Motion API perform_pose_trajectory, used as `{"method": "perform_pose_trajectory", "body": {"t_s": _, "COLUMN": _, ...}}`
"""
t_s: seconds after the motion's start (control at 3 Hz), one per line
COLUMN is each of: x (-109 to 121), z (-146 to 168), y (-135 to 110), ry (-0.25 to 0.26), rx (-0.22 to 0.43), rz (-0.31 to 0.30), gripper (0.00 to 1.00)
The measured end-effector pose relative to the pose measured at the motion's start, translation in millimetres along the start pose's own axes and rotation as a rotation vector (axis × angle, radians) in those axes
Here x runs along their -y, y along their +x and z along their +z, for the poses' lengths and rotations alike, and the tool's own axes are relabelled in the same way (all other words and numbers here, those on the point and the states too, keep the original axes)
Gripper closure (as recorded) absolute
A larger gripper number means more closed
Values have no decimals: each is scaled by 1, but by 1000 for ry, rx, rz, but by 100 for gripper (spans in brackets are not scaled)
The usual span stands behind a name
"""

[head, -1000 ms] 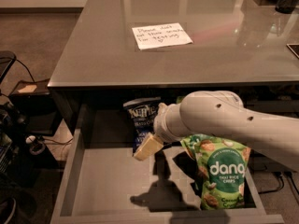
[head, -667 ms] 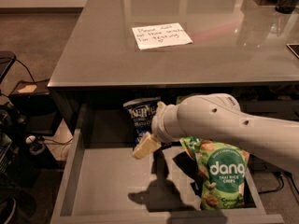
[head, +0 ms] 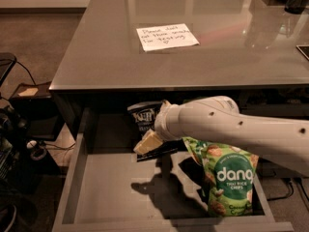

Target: Pick blue chip bag from top drawer and place on counter

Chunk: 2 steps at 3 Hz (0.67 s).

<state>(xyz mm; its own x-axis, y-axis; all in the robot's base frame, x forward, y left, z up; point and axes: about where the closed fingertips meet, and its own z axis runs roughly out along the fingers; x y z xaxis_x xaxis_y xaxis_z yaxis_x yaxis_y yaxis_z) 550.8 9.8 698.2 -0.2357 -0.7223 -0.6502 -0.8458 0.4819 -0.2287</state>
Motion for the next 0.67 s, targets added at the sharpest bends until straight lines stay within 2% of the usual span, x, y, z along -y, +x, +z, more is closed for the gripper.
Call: {"method": "perform_pose_trajectory", "body": {"t_s": 0.67, "x": 19, "z": 35, "y": 22, "ry": 9, "rx": -41, "rz": 65, "gripper": 0}}
